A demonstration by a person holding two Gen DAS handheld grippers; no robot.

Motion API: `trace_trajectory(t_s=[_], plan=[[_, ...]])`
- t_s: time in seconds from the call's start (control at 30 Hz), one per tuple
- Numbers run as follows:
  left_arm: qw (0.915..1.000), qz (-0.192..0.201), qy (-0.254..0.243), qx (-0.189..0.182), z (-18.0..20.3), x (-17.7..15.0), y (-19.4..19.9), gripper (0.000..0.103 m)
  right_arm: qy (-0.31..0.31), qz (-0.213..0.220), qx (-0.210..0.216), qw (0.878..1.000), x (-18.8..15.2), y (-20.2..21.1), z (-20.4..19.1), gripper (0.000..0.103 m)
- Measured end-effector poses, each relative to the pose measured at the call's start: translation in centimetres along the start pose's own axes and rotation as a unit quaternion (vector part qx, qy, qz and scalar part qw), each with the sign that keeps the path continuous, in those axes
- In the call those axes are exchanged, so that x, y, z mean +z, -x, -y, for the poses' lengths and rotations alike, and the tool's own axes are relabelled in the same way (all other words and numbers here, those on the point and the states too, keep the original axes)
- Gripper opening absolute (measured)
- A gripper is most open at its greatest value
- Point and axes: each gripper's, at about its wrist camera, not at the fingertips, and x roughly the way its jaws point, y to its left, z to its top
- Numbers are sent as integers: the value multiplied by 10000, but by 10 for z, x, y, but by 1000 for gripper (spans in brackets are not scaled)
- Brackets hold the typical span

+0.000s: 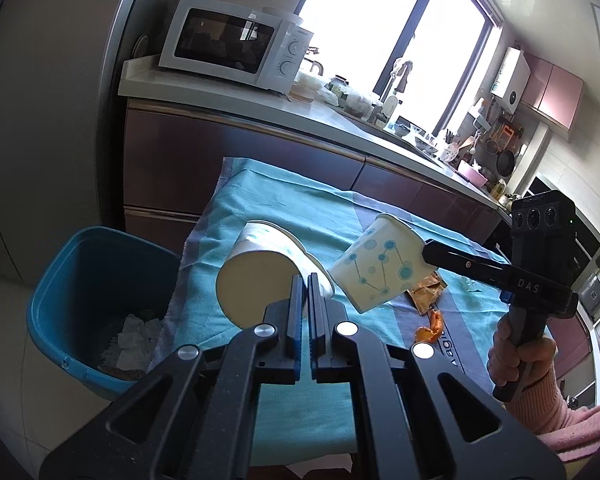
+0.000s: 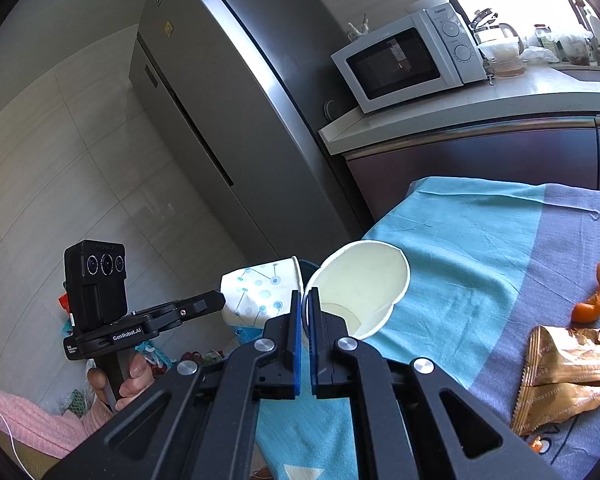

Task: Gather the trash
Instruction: 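Carry both paper cups over to the teal bin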

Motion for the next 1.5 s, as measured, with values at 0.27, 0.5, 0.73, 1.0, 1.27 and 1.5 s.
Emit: trace_trajectory(t_s=[0.27, 0.5, 0.73, 1.0, 1.27, 1.5], plan=[[9999, 68, 77, 110, -11, 1, 7, 3, -7, -115, 65, 9999, 1, -17, -4, 2], [9995, 152, 131, 256, -22, 3, 15, 3, 41, -176, 144, 9997, 7, -33, -11, 2], [9986, 237, 225, 422, -36, 3, 22, 3, 56, -270, 277, 9992, 12, -52, -17, 2], [9971, 300, 358, 594, -55, 5, 28, 2, 159, -423, 434, 9980, 18, -76, -27, 2], [9949, 326, 524, 796, -76, 4, 30, 2, 203, -606, 539, 9965, 18, -97, -39, 2], [9927, 332, 641, 967, -94, 4, 31, 2, 221, -704, 577, 9956, 20, -112, -49, 2]])
